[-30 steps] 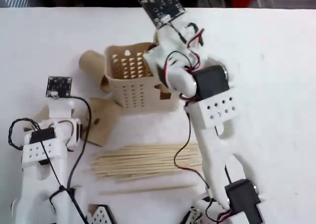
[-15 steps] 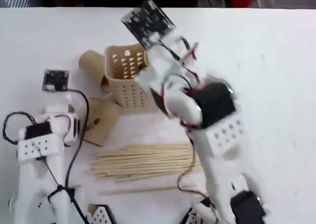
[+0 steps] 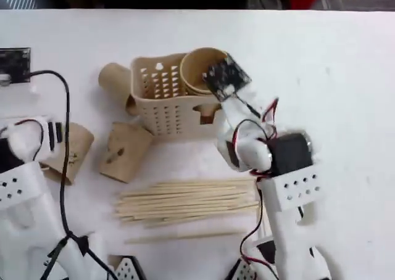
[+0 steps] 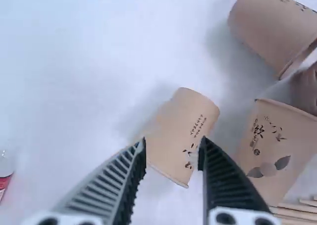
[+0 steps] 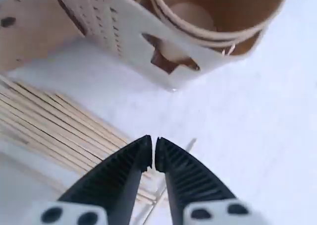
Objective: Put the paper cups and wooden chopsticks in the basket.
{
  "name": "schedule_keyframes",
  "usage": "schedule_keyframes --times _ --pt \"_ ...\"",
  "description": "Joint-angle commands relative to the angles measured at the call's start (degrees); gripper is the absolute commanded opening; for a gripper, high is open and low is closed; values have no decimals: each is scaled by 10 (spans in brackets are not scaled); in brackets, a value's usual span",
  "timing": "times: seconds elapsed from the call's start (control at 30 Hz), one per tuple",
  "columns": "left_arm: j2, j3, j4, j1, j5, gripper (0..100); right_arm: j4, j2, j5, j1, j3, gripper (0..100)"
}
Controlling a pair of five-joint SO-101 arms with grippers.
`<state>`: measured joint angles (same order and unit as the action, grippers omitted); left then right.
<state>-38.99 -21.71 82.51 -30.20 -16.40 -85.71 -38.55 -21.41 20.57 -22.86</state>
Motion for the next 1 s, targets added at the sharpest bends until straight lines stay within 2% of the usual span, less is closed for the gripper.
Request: schedule_keyframes --times 0.0,0.17,0.33,0.5,0.63,0.77,0.97 --pt "-11 22 -1 -19 14 258 75 -46 -9 -10 -149 22" --pt "34 -53 -32 -74 4 255 130 -80 -9 -7 -264 22" --pt "105 -119 -86 -122 -11 255 160 -109 -8 -9 -304 22" --pt "179 -129 -96 -115 -35 256 170 -116 -8 -7 -316 22" --pt "234 -132 -143 -109 -33 256 172 -119 -8 -7 -320 22" --pt "286 -128 -210 -103 9 256 200 -119 -8 -8 -338 18" --pt "304 -127 -224 -47 35 254 246 -120 -8 -10 -376 18"
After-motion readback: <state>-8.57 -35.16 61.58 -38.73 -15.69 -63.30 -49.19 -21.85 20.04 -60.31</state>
